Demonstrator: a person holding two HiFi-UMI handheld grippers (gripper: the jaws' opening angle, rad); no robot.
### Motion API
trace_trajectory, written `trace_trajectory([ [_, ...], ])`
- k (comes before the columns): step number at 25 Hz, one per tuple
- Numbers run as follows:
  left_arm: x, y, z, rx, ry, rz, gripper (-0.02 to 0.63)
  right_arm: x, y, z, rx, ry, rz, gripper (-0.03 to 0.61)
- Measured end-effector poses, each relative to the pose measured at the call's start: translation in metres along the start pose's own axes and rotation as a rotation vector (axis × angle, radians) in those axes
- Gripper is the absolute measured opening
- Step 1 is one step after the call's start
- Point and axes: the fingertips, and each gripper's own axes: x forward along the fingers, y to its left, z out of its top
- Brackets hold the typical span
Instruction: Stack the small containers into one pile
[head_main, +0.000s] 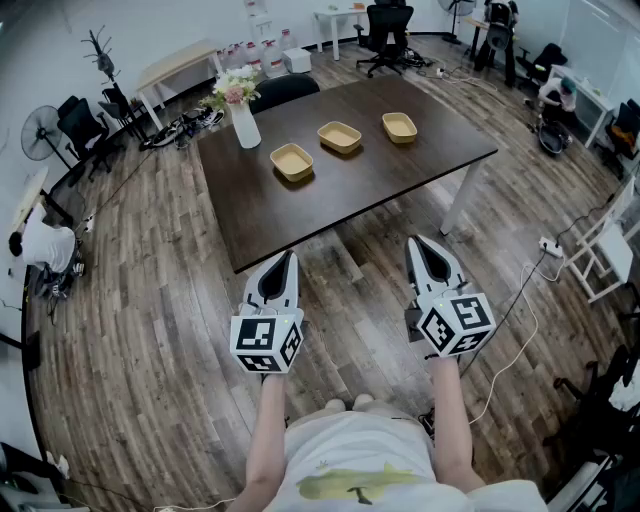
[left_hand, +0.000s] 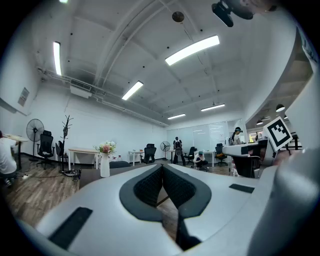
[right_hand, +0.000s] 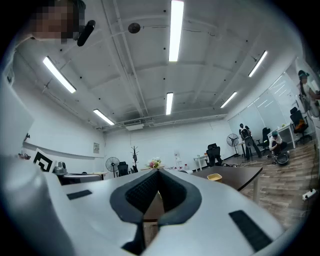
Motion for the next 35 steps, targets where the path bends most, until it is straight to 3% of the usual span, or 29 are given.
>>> trace_trajectory([
  [20, 0.043, -0.035, -0.021, -0.011, 0.043, -0.024, 0.025, 0.014, -0.04, -0.018, 0.054, 0.02, 0.025, 0.021],
  [27, 0.065, -0.027, -0.03, -0.024, 0.064, -0.017, 0.025, 0.034, -0.049, -0.024, 0.054, 0.026, 0.053, 0.021],
  [35, 0.129, -0.009, -0.037, -0.041, 0.078, -0.035, 0.025, 0.085, -0.083, -0.043, 0.049, 0.078, 0.036, 0.021],
])
